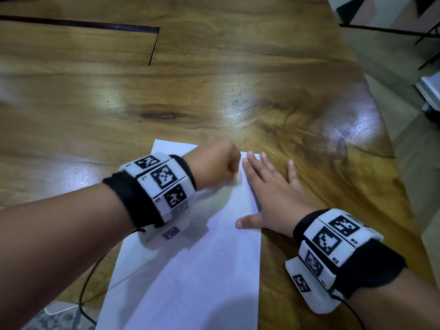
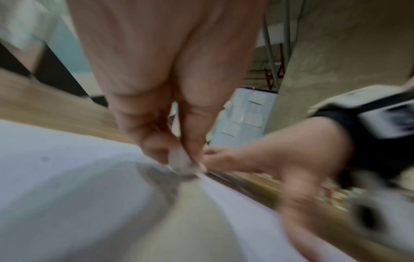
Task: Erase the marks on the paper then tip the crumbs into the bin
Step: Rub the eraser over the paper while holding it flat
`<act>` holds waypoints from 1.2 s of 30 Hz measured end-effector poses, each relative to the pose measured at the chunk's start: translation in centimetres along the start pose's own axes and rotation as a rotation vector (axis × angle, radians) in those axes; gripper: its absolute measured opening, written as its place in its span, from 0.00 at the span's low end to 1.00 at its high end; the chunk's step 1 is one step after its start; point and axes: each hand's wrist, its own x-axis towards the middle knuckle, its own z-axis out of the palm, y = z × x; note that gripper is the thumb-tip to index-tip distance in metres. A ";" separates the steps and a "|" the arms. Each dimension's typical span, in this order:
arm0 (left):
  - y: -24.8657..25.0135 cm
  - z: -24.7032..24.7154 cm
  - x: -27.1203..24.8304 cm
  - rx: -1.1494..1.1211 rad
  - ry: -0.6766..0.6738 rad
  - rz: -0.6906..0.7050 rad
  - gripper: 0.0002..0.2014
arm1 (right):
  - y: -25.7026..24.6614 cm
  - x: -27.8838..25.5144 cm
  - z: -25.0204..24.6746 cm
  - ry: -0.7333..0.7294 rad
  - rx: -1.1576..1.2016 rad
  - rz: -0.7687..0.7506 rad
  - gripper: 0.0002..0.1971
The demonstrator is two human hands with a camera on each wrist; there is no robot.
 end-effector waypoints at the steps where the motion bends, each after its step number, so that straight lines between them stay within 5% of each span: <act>1: 0.0 -0.2 0.6 -0.003 0.095 -0.044 0.03 | 0.0 0.0 0.0 0.001 -0.003 0.000 0.62; 4: 0.2 0.5 0.6 -0.018 0.149 -0.073 0.02 | -0.1 0.0 0.0 0.002 -0.015 -0.001 0.62; 9: 0.5 1.5 -1.7 0.035 -0.160 0.050 0.01 | 0.0 0.0 0.1 0.011 -0.003 -0.008 0.62; 15: 0.3 -0.2 1.4 0.038 0.134 -0.055 0.03 | -0.1 0.0 0.0 0.007 -0.007 -0.008 0.62; 19: 1.3 1.8 -1.9 0.089 -0.095 0.104 0.10 | -0.1 0.0 0.0 0.018 0.002 -0.015 0.62; 22: 0.6 1.4 -2.4 0.134 -0.271 0.155 0.02 | -0.2 -0.1 -0.1 0.006 0.002 -0.016 0.63; 28: -1.6 -1.2 1.3 0.083 0.137 0.009 0.02 | -0.4 -0.1 -0.3 -0.006 -0.026 -0.015 0.64; 36: -1.9 1.6 -4.6 0.078 -0.269 0.152 0.08 | -0.4 -0.1 -0.3 -0.012 -0.013 -0.011 0.64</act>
